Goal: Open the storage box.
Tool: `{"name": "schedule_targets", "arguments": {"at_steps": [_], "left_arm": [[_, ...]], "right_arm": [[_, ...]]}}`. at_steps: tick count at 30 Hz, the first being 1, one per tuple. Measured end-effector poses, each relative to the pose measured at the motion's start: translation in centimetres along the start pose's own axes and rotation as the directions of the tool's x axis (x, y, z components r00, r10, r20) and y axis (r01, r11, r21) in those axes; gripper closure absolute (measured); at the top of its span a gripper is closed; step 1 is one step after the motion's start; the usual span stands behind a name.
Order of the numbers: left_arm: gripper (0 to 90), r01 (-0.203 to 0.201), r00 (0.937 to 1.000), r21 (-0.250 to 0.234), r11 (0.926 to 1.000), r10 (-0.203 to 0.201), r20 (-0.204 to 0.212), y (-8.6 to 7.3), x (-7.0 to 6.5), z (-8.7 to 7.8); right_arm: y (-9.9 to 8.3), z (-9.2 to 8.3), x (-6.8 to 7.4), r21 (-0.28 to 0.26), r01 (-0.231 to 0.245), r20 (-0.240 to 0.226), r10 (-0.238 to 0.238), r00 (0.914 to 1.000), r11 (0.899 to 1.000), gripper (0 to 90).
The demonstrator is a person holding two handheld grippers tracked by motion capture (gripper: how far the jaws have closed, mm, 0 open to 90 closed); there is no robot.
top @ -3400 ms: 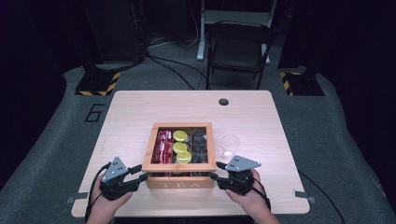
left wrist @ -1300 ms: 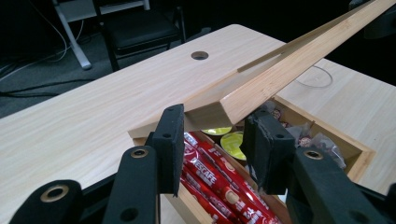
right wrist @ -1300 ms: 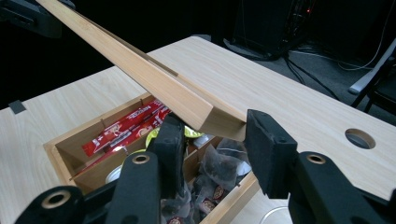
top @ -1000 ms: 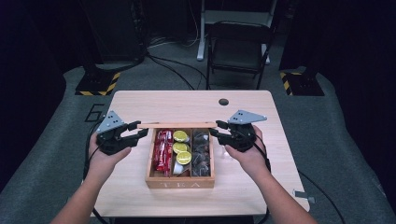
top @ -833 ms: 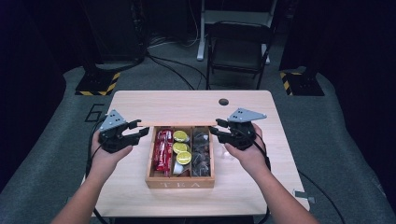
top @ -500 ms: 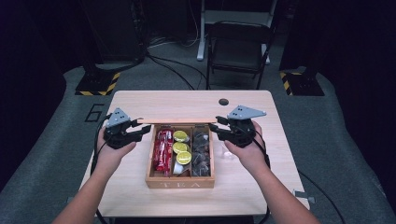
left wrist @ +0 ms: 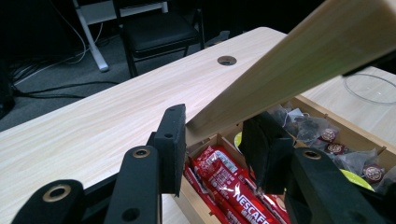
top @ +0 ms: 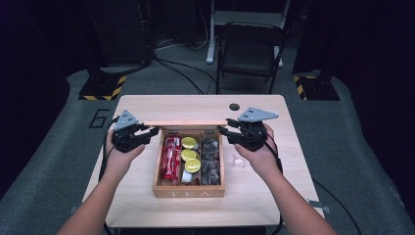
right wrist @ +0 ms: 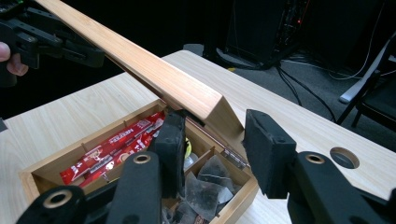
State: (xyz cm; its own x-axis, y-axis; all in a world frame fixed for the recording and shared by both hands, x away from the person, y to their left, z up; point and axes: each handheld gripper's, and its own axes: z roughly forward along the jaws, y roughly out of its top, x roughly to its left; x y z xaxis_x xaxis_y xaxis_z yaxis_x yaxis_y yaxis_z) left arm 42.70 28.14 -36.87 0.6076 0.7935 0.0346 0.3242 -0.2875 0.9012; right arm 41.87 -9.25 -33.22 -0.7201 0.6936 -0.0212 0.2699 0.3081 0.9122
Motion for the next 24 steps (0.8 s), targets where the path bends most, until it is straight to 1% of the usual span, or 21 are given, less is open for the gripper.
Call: {"name": "schedule_targets", "arguments": {"at_steps": [1,2,4,6,8,11,12,14,15,18,19,20,21,24], "left_arm": [[60.1,-0.001,1.0000,-0.002,1.0000,0.001,0.000,0.0,0.0,0.0],[60.2,-0.001,1.0000,-0.002,1.0000,0.001,-0.002,0.0,0.0,0.0],[60.2,0.001,1.0000,-0.003,1.0000,-0.001,-0.002,0.1,0.0,0.1],[60.2,0.006,1.0000,-0.007,1.0000,-0.006,-0.001,0.1,0.1,0.2],[60.1,0.010,1.0000,-0.009,0.9999,-0.010,0.000,0.2,0.2,0.2],[60.1,0.017,0.9999,-0.013,0.9998,-0.017,0.002,0.3,0.3,0.3],[60.1,0.018,0.9998,-0.014,0.9997,-0.018,0.002,0.3,0.3,0.3],[60.1,0.022,0.9998,-0.014,0.9997,-0.022,0.004,0.3,0.4,0.3],[60.1,0.023,0.9997,-0.015,0.9996,-0.023,0.004,0.3,0.4,0.3],[60.1,0.026,0.9996,-0.014,0.9996,-0.026,0.008,0.3,0.5,0.3],[60.0,0.028,0.9996,-0.017,0.9995,-0.028,0.007,0.3,0.5,0.4],[60.0,0.030,0.9995,-0.018,0.9994,-0.030,0.007,0.3,0.5,0.4],[60.0,0.031,0.9995,-0.019,0.9993,-0.030,0.005,0.3,0.5,0.4],[60.1,0.033,0.9994,-0.022,0.9992,-0.033,0.004,0.3,0.5,0.4]], "right_arm": [[0.0,0.2,-0.1,-0.004,0.004,-0.006,-0.004,1.0000,1.000,58.0],[-0.1,0.3,-0.1,0.002,-0.010,-0.005,0.010,0.9999,1.000,57.7],[-0.1,0.6,-0.2,-0.001,0.004,-0.001,-0.004,1.0000,1.000,57.2],[-0.1,0.7,-0.2,0.008,-0.002,0.007,0.002,1.0000,1.000,56.8],[-0.1,1.0,-0.3,0.008,0.008,0.013,-0.008,0.9999,1.000,56.7],[-0.2,1.4,-0.6,0.015,0.011,0.017,-0.011,0.9998,1.000,56.4],[-0.3,1.6,-0.6,0.019,-0.001,0.016,0.001,0.9999,1.000,56.5],[-0.4,1.9,-0.9,0.022,0.007,0.018,-0.008,0.9998,1.000,56.4],[-0.5,2.0,-1.0,0.025,-0.001,0.028,0.000,0.9996,1.000,56.4],[-0.7,2.5,-1.3,0.026,-0.009,0.026,0.008,0.9996,1.000,56.4],[-0.8,2.6,-1.3,0.026,-0.029,0.028,0.028,0.9992,0.999,56.4],[-0.8,2.7,-1.5,0.025,-0.022,0.020,0.021,0.9996,0.999,56.5],[-0.8,2.9,-1.5,0.025,-0.033,0.024,0.032,0.9992,0.999,56.5],[-0.9,3.2,-1.6,0.023,-0.019,0.028,0.018,0.9994,1.000,57.1]]}}
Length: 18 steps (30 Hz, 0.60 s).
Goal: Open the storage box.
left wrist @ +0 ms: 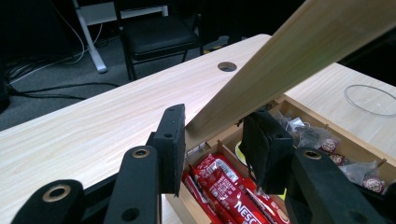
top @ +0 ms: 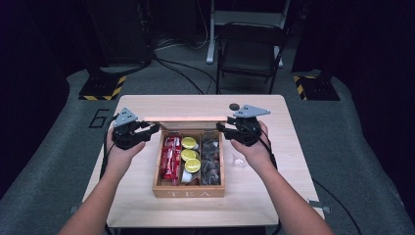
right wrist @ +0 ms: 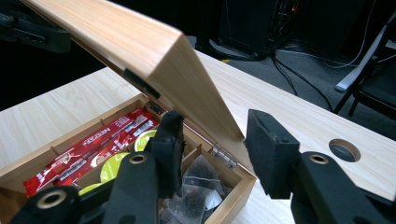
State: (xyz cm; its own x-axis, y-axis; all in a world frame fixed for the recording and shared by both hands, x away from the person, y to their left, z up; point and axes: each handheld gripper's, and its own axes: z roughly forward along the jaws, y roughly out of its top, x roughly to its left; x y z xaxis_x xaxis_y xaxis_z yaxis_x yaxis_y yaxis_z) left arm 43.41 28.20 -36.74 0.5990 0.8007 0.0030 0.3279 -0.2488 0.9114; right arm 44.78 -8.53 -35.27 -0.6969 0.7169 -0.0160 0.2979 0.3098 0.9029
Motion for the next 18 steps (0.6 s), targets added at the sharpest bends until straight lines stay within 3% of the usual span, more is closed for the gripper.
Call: {"name": "schedule_targets", "arguments": {"at_steps": [12,18], "left_arm": [[60.1,0.020,0.9998,-0.013,0.9997,-0.020,-0.005,-0.11,-0.08,0.04],[59.9,0.025,0.9997,-0.014,0.9996,-0.025,0.001,-0.12,0.01,0.06]], "right_arm": [[0.03,0.28,0.16,0.001,-0.023,0.014,0.023,0.9996,1.000,56.1],[-0.42,0.25,0.34,-0.012,-0.046,0.027,0.047,0.9985,0.999,50.3]]}}
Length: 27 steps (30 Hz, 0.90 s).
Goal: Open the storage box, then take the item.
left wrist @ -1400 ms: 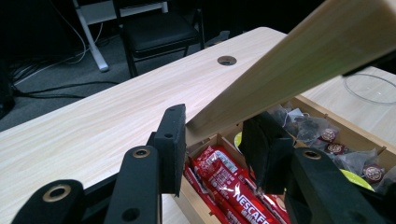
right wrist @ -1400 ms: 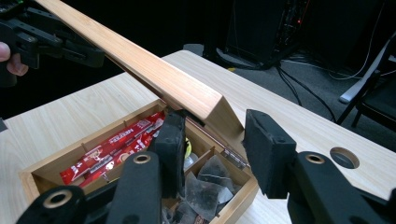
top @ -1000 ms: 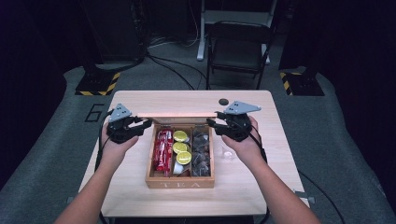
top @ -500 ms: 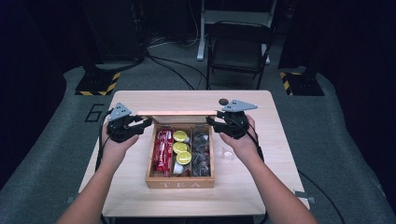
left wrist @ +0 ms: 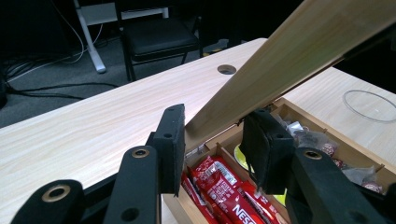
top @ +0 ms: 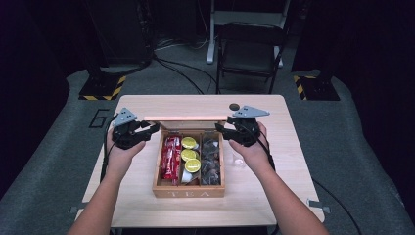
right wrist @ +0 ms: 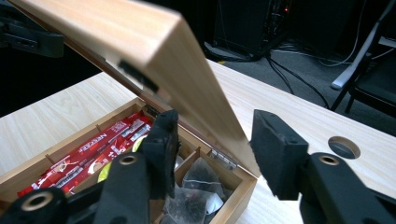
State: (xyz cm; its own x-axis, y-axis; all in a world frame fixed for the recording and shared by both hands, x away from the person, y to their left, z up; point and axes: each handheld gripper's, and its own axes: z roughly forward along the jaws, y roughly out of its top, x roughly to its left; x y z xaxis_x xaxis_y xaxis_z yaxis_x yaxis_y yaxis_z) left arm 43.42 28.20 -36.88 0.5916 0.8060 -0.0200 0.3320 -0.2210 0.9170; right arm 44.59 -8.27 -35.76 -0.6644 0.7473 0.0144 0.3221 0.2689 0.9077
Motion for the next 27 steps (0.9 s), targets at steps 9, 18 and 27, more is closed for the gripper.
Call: {"name": "schedule_targets", "arguments": {"at_steps": [9,18,27], "left_arm": [[59.3,0.005,0.9999,-0.001,1.0000,-0.005,0.012,-0.3,0.0,-0.1],[58.9,0.010,0.9997,-0.009,0.9999,-0.010,0.021,-0.6,0.0,-0.2],[59.0,0.009,0.9998,-0.012,0.9999,-0.009,0.019,-0.8,-0.1,-0.3]], "right_arm": [[-2.0,-1.2,0.8,0.035,-0.041,-0.003,0.041,0.9991,0.999,42.2],[-4.8,-2.0,3.0,0.070,-0.007,-0.012,0.008,0.9999,0.998,38.4],[-6.7,-2.8,3.9,0.016,-0.017,-0.021,0.018,0.9996,1.000,45.4]]}}
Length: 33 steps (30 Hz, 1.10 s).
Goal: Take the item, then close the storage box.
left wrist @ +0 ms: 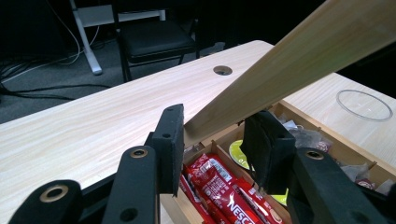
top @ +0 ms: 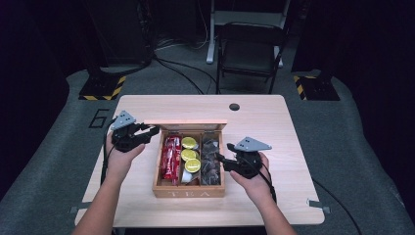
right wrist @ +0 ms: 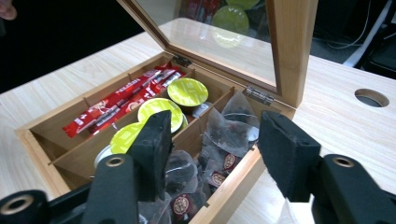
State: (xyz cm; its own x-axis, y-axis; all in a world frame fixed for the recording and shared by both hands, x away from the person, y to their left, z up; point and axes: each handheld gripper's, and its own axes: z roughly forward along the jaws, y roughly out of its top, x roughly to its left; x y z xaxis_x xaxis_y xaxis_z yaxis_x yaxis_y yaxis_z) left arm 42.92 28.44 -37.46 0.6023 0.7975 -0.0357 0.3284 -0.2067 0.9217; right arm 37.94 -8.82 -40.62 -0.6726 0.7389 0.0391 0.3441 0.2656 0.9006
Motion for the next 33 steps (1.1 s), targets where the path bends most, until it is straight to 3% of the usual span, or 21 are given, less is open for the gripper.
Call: {"name": "schedule_targets", "arguments": {"at_steps": [4,9,23,27,33], "left_arm": [[59.0,-0.003,1.0000,0.001,1.0000,0.003,-0.002,0.0,-0.1,0.0],[58.9,-0.009,1.0000,0.005,0.9999,0.009,-0.004,-0.2,-0.2,-0.1],[58.8,-0.008,1.0000,-0.001,1.0000,0.008,-0.002,-0.5,-0.3,-0.2],[58.8,-0.009,0.9999,-0.003,1.0000,0.009,-0.007,-0.6,-0.4,-0.2],[58.8,-0.011,0.9999,-0.001,0.9999,0.011,-0.009,-0.6,-0.4,-0.3]], "right_arm": [[-0.6,0.1,0.3,0.017,-0.007,-0.014,0.008,0.9999,1.000,50.8],[-1.3,0.6,0.9,0.057,0.032,-0.028,-0.030,0.9991,0.998,56.1],[-3.2,1.9,1.9,0.145,0.036,-0.103,-0.021,0.9945,0.989,55.4],[-3.8,2.4,2.1,0.149,0.028,-0.104,-0.013,0.9945,0.989,52.7],[-3.8,2.6,3.0,0.120,0.069,-0.143,-0.052,0.9884,0.990,60.8]]}}
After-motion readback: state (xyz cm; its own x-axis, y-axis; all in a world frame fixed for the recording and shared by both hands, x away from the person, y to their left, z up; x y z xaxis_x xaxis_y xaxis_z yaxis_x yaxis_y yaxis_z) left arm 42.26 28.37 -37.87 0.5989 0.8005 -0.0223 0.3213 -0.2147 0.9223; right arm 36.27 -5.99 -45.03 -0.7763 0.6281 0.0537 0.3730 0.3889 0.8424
